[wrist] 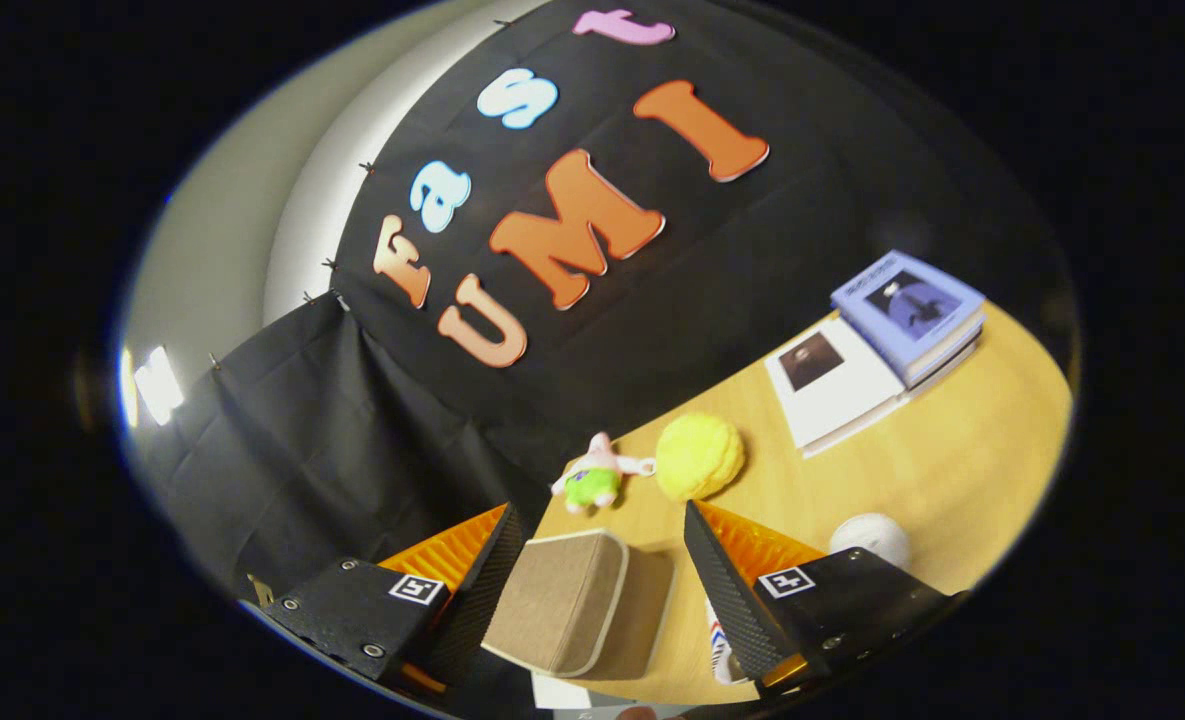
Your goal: Open the storage box then place both shoes into the box .Put the left shoe in first, then the right shoe, with the right side of both shoes facing outward in a uniform manner.
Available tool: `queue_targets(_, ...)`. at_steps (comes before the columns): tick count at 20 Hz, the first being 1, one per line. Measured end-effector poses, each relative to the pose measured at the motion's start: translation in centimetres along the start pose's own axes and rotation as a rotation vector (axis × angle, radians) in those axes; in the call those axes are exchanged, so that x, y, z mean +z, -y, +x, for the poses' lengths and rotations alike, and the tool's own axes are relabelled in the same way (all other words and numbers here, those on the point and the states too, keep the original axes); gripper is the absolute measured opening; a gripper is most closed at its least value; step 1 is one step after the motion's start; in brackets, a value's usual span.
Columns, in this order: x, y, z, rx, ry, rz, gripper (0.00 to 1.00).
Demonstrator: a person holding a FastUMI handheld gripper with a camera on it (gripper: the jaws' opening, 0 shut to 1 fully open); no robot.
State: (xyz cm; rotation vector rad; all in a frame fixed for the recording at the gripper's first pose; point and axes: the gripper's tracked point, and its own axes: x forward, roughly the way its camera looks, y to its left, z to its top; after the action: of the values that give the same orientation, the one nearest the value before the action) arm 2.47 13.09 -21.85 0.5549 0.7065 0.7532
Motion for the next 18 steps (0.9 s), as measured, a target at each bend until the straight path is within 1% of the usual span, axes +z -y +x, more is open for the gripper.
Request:
queue_targets(1, -1.8, -0.4, 0.7, 0.050, -0.048, 0.033, 0.98)
queue_targets(3, -4.9, -0.5, 2.1, 0.116, -0.137, 0.108, 0.98)
queue_targets(6, -8.9, 0.4, 4.4, 0.158, -0.250, 0.215, 0.98)
queue_targets(9, -11.8, 0.8, 6.2, 0.201, -0.326, 0.309, 0.98)
queue_targets(10, -12.9, 0.7, 6.9, 0.211, -0.356, 0.323, 0.98)
queue_targets(15, -17.9, 0.5, 9.0, 0.255, -0.502, 0.302, 0.98)
queue_targets(18, -20.0, 1.3, 10.0, 0.243, -0.551, 0.307, 0.98)
